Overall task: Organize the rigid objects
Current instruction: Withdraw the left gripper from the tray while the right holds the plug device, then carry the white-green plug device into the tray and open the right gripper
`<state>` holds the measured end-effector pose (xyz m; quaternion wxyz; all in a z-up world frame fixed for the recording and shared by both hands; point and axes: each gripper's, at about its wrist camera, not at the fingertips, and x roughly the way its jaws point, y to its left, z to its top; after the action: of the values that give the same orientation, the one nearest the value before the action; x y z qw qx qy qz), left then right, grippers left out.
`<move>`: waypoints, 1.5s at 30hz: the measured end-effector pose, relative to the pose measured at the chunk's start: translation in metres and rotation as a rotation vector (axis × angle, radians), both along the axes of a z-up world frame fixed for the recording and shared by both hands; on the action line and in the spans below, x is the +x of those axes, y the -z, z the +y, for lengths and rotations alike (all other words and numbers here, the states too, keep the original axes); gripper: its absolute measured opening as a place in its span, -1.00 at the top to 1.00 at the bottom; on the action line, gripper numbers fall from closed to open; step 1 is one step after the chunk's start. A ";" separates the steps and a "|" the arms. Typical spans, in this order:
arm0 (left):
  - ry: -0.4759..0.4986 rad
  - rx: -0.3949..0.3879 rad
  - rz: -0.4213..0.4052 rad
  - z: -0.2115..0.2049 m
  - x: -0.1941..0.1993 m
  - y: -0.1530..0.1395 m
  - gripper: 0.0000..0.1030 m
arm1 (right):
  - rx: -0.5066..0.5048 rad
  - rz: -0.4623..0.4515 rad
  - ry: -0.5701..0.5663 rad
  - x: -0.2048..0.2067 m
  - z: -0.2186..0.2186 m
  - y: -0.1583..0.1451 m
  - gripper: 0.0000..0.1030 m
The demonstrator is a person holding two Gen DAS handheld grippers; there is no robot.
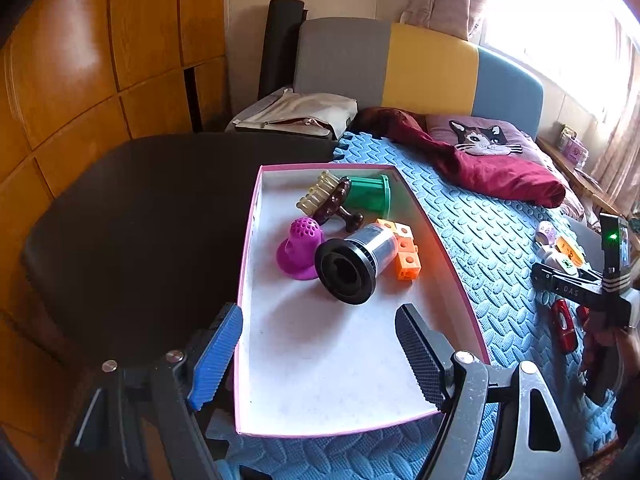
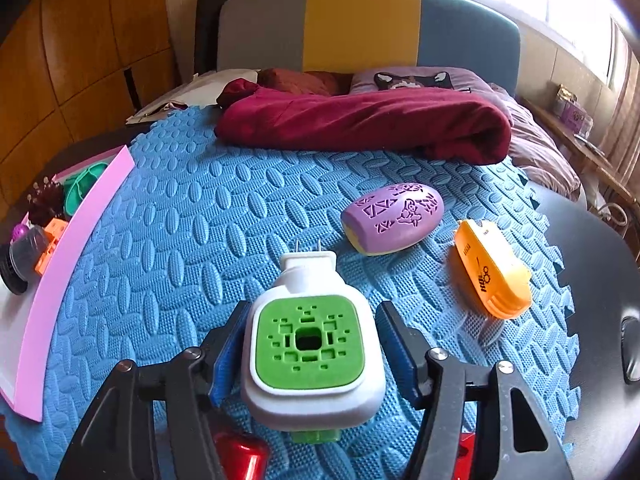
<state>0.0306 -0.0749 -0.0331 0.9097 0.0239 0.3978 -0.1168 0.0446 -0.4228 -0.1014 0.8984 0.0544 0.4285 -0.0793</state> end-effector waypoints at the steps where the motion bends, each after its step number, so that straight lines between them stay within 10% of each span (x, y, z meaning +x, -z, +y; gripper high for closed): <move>1: -0.001 0.000 0.000 0.000 0.000 0.000 -0.54 | 0.002 -0.001 0.001 0.000 0.000 0.000 -0.23; 35: -0.042 0.006 -0.053 0.016 -0.010 -0.016 -0.54 | -0.085 0.003 0.023 -0.002 0.007 -0.002 -0.01; 45: -0.041 -0.011 -0.048 0.020 -0.013 -0.011 -0.54 | -0.062 -0.097 0.031 -0.012 0.024 -0.048 -0.01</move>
<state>0.0174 -0.0546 -0.0222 0.9212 0.0137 0.3758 -0.0997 0.0330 -0.3991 -0.0532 0.9181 0.0368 0.3807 -0.1037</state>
